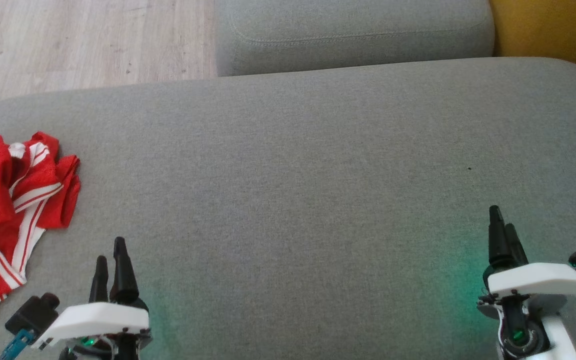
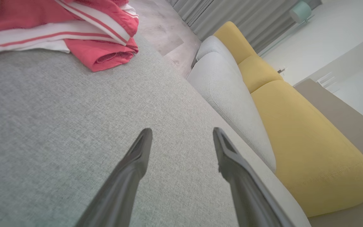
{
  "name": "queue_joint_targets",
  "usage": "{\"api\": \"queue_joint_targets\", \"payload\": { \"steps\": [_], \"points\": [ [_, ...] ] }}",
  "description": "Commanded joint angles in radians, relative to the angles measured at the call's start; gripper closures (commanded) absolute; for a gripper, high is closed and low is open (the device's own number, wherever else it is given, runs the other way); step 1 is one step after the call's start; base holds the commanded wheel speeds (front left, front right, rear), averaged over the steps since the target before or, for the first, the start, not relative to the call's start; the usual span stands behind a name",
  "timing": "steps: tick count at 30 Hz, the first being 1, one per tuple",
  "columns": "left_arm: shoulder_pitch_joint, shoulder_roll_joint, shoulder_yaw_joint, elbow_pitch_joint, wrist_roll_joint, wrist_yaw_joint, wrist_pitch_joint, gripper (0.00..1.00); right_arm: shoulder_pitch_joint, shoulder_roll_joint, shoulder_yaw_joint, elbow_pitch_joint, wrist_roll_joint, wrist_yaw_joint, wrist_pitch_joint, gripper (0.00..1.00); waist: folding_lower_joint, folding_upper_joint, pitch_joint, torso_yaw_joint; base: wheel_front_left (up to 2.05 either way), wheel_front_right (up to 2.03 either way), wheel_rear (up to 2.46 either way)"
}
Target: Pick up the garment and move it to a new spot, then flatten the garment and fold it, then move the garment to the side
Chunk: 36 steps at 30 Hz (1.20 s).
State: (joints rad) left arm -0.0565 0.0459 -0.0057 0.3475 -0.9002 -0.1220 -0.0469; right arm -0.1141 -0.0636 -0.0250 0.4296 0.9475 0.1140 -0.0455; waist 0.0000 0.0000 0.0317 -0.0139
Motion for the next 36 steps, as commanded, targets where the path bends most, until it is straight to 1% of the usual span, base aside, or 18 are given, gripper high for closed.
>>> {"api": "queue_joint_targets", "payload": {
  "steps": [1, 11, 32, 36],
  "points": [
    [-0.048, 0.019, 0.005, -0.03, 0.037, 0.007, -0.017, 0.0, -0.056, -0.017, 0.019, -0.021, -0.035, 0.007, -0.018, 0.0, 0.0, 0.0, -0.001, -0.001, 0.0, 0.0, 0.0],
    [-0.03, 0.021, 0.003, -0.012, 0.156, 0.021, -0.046, 0.0, -0.07, -0.018, 0.042, 0.003, -0.171, 0.009, -0.047, 0.0, 0.0, 0.0, -0.005, -0.009, 0.0, 0.0, 0.0],
    [-0.048, 0.029, -0.011, 0.03, 0.423, 0.047, -0.108, 0.0, -0.097, -0.028, 0.094, 0.029, -0.467, 0.012, -0.109, 0.0, 0.0, 0.0, -0.001, -0.006, 0.0, 0.0, 0.0],
    [-0.05, 0.029, -0.013, 0.036, 0.459, 0.05, -0.117, 0.0, -0.102, -0.029, 0.103, 0.038, -0.511, 0.012, -0.118, 0.0, 0.0, 0.0, -0.001, -0.005, 0.0, 0.0, 0.0]
  ]
}}
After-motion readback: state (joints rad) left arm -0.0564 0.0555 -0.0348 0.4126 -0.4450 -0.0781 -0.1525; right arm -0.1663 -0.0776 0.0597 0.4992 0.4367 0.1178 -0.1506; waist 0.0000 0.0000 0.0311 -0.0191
